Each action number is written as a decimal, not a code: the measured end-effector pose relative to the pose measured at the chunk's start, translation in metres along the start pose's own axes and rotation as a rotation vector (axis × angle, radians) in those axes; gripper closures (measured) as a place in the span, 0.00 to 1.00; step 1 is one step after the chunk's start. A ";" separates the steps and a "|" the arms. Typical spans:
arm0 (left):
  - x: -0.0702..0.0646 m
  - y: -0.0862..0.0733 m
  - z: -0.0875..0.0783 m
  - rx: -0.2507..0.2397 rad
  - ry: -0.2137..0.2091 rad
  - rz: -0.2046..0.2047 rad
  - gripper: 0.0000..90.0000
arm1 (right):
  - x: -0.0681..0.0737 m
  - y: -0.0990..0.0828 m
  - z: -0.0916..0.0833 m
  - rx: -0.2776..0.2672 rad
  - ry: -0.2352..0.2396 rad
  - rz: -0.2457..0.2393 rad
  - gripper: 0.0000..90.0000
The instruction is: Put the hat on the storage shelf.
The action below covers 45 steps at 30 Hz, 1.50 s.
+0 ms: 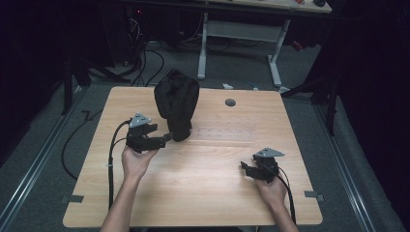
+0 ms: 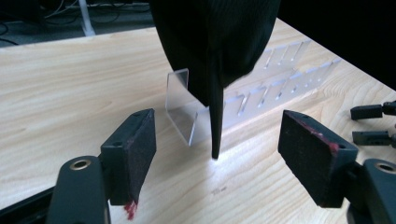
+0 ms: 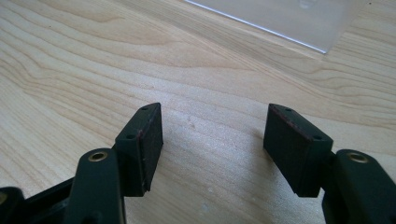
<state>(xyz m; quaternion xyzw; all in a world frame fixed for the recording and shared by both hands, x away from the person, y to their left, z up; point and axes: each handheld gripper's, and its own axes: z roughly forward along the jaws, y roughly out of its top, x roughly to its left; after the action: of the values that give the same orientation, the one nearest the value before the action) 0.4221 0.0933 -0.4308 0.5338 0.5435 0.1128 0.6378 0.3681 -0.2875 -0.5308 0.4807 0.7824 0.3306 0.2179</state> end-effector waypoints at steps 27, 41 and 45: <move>0.037 -0.058 -0.023 0.058 0.060 -0.058 0.36 | 0.000 0.000 0.000 0.000 0.000 0.000 0.42; 0.037 -0.076 -0.020 0.074 0.098 0.009 0.35 | 0.000 0.000 0.000 0.000 -0.001 0.002 0.42; 0.041 -0.081 -0.020 0.074 0.110 0.008 0.35 | 0.000 0.000 0.000 0.000 -0.001 0.002 0.42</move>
<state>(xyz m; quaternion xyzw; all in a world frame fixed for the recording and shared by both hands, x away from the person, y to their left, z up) 0.3859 0.1013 -0.5161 0.5522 0.5794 0.1244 0.5864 0.3680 -0.2874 -0.5309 0.4815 0.7820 0.3305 0.2178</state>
